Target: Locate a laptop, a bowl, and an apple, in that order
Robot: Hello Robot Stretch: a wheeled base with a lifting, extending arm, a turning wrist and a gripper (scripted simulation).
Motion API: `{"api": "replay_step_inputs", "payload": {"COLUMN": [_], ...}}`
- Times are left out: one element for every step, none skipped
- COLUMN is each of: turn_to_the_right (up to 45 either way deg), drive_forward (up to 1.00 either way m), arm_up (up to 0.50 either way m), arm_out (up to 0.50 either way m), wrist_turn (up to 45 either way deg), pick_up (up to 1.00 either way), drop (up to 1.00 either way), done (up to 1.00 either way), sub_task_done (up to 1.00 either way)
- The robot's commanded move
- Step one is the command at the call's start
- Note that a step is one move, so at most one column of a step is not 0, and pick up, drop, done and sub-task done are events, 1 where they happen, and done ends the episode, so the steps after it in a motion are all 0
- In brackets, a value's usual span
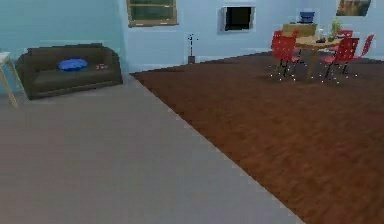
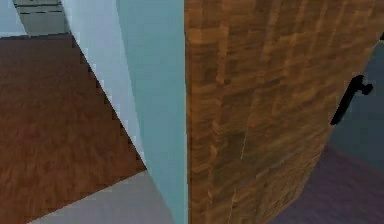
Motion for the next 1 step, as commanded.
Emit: {"api": "replay_step_inputs", "payload": {"turn_to_the_right": [0.0], "drive_forward": [0.25], "arm_up": [0.0], "arm_out": [0.0], "wrist_turn": [0.0], "pick_up": [0.0], "drop": [0.0], "done": [0.0], "sub_task_done": [0.0]}}
